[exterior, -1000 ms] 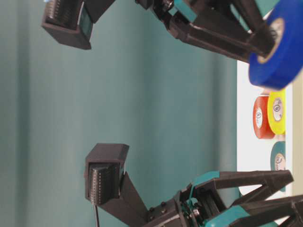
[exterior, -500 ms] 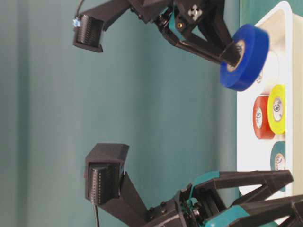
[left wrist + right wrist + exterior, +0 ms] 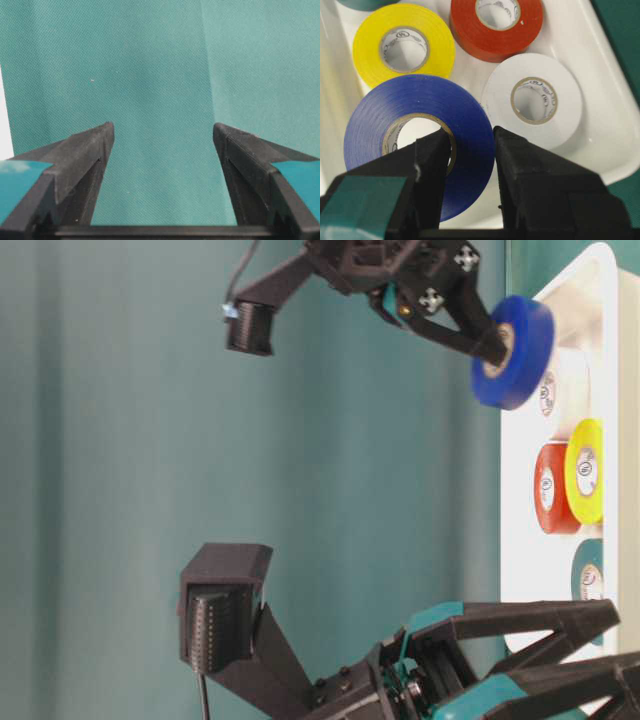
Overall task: Put the tape alternately from left to right into the white case.
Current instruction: 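Lift the blue roll with the right gripper and carry it into the tray, then release the blue roll in the tray and withdraw the right gripper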
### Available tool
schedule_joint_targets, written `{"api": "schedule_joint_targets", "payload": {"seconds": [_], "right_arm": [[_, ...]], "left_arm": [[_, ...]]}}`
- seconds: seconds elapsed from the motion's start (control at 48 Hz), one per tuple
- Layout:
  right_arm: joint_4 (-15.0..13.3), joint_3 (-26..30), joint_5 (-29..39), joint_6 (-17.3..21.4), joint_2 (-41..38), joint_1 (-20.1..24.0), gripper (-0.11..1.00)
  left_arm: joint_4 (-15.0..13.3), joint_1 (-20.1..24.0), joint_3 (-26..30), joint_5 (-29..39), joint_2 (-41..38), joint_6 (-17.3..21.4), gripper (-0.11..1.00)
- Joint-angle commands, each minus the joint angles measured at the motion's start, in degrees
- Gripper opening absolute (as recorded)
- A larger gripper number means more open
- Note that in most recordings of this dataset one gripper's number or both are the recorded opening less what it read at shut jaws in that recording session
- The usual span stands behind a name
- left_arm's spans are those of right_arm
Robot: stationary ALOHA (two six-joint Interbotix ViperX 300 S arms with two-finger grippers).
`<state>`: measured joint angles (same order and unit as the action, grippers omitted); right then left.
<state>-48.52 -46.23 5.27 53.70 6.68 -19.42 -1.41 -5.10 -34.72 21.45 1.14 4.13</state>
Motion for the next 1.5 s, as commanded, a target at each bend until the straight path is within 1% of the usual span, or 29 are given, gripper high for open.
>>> {"api": "schedule_joint_targets", "payload": {"seconds": [0.0, 0.312, 0.896, 0.938, 1.083, 1.125, 1.146, 1.229, 1.479], "right_arm": [[-0.2, 0.5, -2.4, -0.1, -0.3, -0.4, 0.31], [-0.2, 0.2, -3.5, 0.0, -2.3, -1.1, 0.31], [-0.2, 0.3, -2.5, -0.1, -2.4, -1.2, 0.31], [-0.3, 0.2, -2.3, -0.2, -2.4, -1.2, 0.40], [-1.3, 0.2, -1.6, -0.4, -2.4, -1.2, 0.83], [-1.3, 0.3, -1.6, -0.4, -2.4, -1.2, 0.90], [-1.3, 0.3, -1.6, -0.4, -2.4, -1.2, 0.90], [-1.3, 0.5, -1.6, -0.4, -2.4, -1.2, 0.85], [-1.3, 0.5, -1.8, -0.4, -2.4, -1.2, 0.85]], "left_arm": [[-0.1, 0.0, 0.6, -0.3, 1.8, 0.0, 0.92], [-0.1, 0.0, 0.6, -0.3, 1.6, -0.1, 0.92], [-0.1, -0.1, 0.9, -0.3, 1.6, -0.1, 0.92], [-0.2, 0.0, 0.9, -0.3, 1.8, -0.1, 0.92], [-0.2, -0.1, 0.8, -0.4, 1.6, -0.1, 0.92], [-0.2, 0.0, 0.8, -0.3, 1.6, -0.1, 0.92], [-0.1, 0.0, 0.8, -0.3, 1.6, -0.1, 0.92], [-0.2, 0.0, 0.8, -0.4, 1.8, -0.1, 0.92], [-0.2, 0.0, 0.7, -0.4, 1.6, 0.0, 0.92]]}}
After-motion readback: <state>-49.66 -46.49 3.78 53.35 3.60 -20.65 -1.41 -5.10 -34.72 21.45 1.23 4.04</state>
